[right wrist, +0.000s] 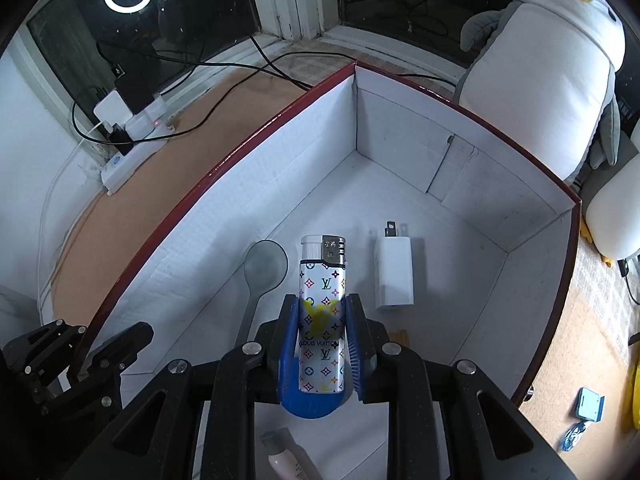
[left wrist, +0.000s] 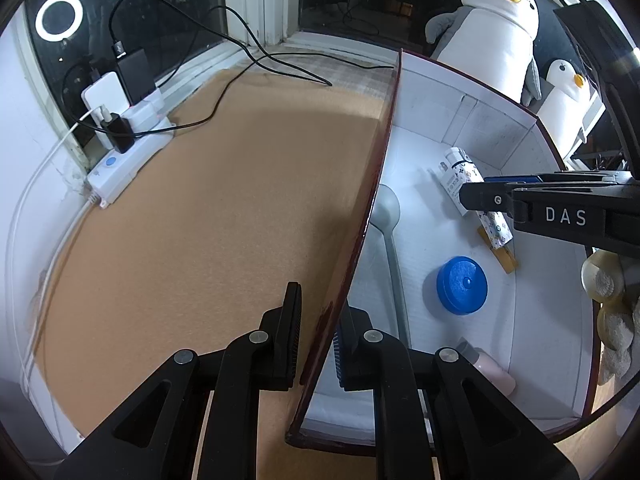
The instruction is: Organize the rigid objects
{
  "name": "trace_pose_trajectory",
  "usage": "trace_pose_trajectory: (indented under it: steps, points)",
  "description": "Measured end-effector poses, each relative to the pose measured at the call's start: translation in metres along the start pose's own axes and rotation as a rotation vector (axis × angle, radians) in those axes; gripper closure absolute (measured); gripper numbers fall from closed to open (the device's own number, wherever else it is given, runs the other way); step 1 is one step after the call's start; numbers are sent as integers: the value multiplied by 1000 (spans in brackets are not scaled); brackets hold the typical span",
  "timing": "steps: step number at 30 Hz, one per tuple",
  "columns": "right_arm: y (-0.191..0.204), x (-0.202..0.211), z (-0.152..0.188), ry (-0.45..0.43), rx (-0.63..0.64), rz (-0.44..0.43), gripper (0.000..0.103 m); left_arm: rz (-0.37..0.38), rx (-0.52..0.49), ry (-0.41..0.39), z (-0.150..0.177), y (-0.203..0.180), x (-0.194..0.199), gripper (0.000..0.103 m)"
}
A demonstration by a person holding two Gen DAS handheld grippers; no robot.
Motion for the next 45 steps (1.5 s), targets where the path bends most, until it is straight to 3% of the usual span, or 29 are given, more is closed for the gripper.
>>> trace_pose_trajectory:
  steps: [2, 5, 6, 32, 38, 45]
  points:
    - [2, -1, -1, -2, 9, 4, 81, 1, 1, 2, 0, 1, -1, 90]
    - [5, 1, 0, -8, 13, 4, 62, 0, 1, 4, 0, 0, 0, 90]
    - [5, 1, -1, -14, 17, 4, 60, 0, 1, 4, 0, 1, 0, 90]
    - [-14, 61, 18, -120, -16, -13, 55, -22, -11, -7, 3, -1, 15, 90]
    - [-34, 76, 33, -137, -44, -12, 55, -24, -6, -8, 5, -1, 19, 90]
    - [-85, 96, 68, -144, -139, -9, 54, -28, -9, -4, 5, 0, 22, 90]
Point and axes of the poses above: each gripper's, at about its wrist camera, not at the fingertips, and x roughly against the way its jaws point, y to its left, z to its underside, the point moved 5 cm from there along -x, roughly the way its jaws point, and after that the axes turned 13 degrees about -x, right-handed, at the moved point
